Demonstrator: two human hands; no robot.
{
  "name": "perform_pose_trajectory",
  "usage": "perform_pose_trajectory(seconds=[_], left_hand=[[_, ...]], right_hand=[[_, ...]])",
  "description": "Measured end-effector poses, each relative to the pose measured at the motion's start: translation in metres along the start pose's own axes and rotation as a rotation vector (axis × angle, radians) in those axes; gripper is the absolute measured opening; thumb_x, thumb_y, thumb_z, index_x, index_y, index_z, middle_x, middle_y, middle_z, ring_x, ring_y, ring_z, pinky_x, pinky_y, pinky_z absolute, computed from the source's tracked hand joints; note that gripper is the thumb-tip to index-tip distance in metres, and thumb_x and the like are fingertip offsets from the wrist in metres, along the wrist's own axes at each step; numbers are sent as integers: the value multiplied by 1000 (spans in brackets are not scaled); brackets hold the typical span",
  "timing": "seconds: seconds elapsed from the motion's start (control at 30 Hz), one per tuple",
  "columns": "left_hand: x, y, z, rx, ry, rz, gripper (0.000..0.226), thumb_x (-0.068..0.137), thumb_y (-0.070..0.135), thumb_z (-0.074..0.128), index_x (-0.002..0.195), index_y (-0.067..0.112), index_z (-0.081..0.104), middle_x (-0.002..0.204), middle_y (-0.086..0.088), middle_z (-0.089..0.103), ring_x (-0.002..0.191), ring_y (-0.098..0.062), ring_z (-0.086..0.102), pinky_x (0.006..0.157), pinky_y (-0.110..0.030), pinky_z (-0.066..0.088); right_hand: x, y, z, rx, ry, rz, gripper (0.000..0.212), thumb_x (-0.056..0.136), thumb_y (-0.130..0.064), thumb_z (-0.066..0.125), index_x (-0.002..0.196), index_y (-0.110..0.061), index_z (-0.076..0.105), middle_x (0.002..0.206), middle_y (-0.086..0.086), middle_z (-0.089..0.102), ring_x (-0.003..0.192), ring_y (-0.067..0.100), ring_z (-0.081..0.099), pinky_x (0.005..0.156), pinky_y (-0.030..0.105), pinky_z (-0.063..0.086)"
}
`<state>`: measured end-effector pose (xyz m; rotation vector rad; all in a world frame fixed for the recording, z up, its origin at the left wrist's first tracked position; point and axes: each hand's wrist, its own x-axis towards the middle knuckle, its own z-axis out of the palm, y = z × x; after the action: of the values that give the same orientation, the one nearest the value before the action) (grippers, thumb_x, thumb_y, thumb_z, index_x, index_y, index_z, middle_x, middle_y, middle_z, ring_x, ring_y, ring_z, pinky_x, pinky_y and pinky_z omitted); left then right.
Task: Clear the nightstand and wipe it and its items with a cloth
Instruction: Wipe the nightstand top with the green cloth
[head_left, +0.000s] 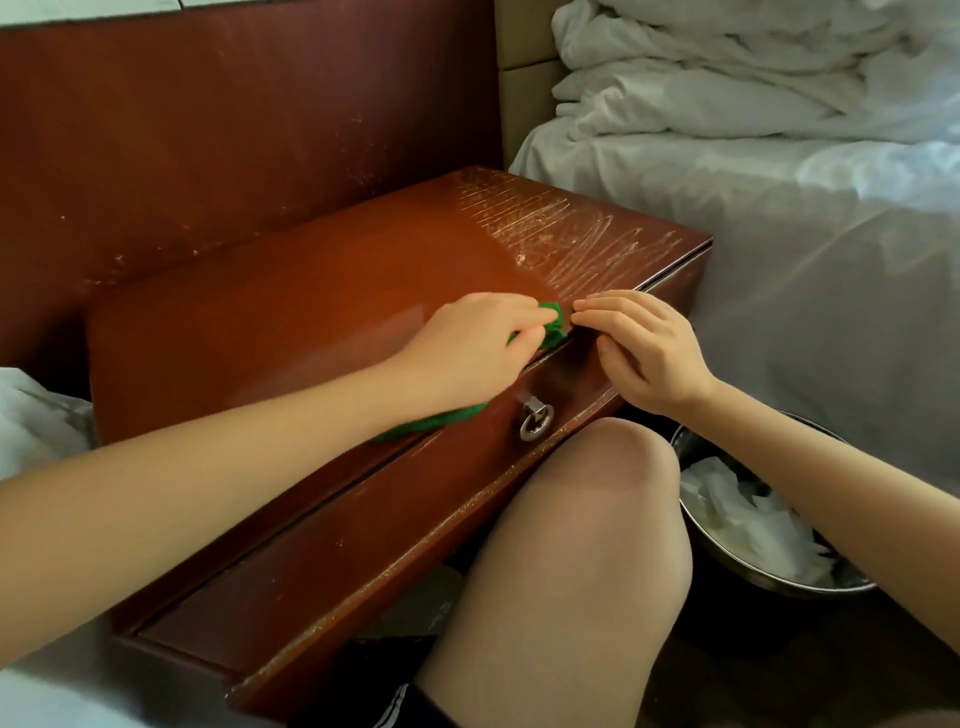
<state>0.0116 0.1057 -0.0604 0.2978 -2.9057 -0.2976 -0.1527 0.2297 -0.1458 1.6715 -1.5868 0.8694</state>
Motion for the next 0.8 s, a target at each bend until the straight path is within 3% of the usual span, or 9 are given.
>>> perform_pose_trajectory(seconds=[0.13, 0.23, 0.27, 0.43, 0.6, 0.8], left_hand=[[-37, -6, -1, 30, -31, 112, 39, 100, 30, 36, 138, 37, 42, 145, 17, 38, 134, 2, 27, 104, -15, 15], [-41, -16, -8, -46, -75, 95, 38, 99, 30, 40, 136, 37, 45, 142, 20, 40, 122, 16, 22, 97, 3, 6], [-37, -19, -9, -62, -67, 89, 38, 99, 29, 41, 136, 35, 46, 142, 18, 42, 123, 15, 24, 98, 3, 8], [8, -34, -6, 45, -41, -47, 38, 101, 27, 37, 138, 27, 46, 146, 7, 41, 136, -12, 35, 110, -28, 25], [42, -18, 3, 79, -8, -98, 39, 102, 25, 34, 139, 24, 46, 145, 5, 44, 133, -19, 38, 106, -33, 30], [45, -7, 12, 46, -14, -10, 38, 101, 26, 35, 137, 27, 47, 143, 7, 45, 131, -13, 40, 104, -32, 32]], right_hand=[[1, 2, -4, -11, -26, -27, 31, 87, -1, 43, 103, 4, 68, 104, 17, 69, 95, 32, 66, 84, 40, 53], [3, 2, -4, 9, -27, -26, 31, 87, -1, 42, 102, 4, 69, 103, 17, 69, 94, 32, 67, 82, 42, 55], [4, 3, -4, 13, -30, -29, 31, 87, -1, 42, 101, 4, 69, 103, 17, 69, 94, 32, 67, 81, 42, 55], [1, 8, -4, -28, -13, -52, 31, 86, 0, 42, 102, 2, 69, 106, 15, 69, 97, 30, 66, 86, 38, 52], [-2, 8, 0, -49, 41, -35, 30, 86, 0, 43, 100, 1, 69, 105, 16, 69, 99, 28, 62, 88, 36, 47], [-10, 20, -1, -92, 41, 92, 31, 87, -2, 42, 106, 3, 66, 107, 18, 67, 102, 34, 62, 91, 42, 50]])
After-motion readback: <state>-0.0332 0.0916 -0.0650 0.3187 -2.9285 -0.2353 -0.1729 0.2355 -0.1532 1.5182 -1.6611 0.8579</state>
